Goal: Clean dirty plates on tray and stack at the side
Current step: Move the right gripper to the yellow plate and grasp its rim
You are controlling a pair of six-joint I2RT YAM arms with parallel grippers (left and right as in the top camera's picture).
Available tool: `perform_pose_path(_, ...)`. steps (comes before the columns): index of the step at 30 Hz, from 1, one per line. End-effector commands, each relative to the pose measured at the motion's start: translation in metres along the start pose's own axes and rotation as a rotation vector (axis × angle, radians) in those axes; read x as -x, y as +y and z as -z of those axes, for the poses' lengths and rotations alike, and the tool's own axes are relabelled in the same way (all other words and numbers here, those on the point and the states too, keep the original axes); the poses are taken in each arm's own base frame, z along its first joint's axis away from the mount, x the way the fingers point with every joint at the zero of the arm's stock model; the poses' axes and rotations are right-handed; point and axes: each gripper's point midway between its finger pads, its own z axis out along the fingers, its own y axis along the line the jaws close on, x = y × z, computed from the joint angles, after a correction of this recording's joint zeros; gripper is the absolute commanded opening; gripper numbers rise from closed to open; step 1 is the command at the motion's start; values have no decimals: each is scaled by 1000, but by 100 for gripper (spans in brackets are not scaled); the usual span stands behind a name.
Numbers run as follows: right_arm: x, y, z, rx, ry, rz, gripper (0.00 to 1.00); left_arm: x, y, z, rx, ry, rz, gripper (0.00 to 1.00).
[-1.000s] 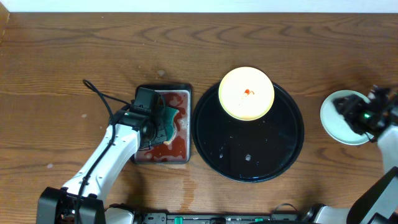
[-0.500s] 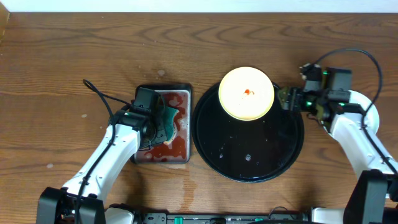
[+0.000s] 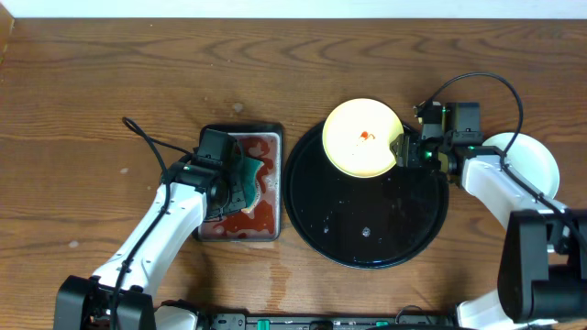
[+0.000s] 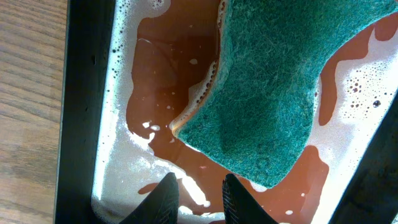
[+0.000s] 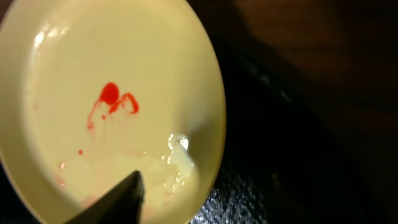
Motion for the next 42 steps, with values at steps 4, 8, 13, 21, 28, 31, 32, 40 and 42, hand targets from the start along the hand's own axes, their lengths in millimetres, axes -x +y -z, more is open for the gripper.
perform_pose_path(4, -4, -2, -15, -3, 19, -109, 31, -2, 5, -2, 15, 8, 12, 25)
perform_pose_path(8, -10, -4, -21, -6, 37, -127, 24, -2, 5, -2, 15, 8, 11, 25)
perform_pose_path(13, -17, -6, -25, -10, 63, -135, 20, -2, 5, -2, 15, 8, 12, 25)
perform_pose_path(21, -18, 6, -26, 59, 75, -134, 4, -2, 5, -2, 16, 8, 12, 25)
perform_pose_path(28, -34, 35, -17, 214, 158, -164, 1, -2, 5, -2, 15, 8, 12, 25)
perform_pose_path(31, -50, 40, -13, 241, 227, -197, 1, -2, 5, -2, 15, 8, 12, 25)
perform_pose_path(32, -57, 40, -12, 235, 258, -211, 1, -2, 5, -2, 15, 8, 12, 25)
perform_pose_path(40, -99, 42, 0, 205, 429, -213, 1, 2, 2, -2, 6, -10, 12, 25)
perform_pose_path(42, -103, 43, 1, 199, 448, -218, 1, 7, 0, -2, -4, -28, 12, 25)
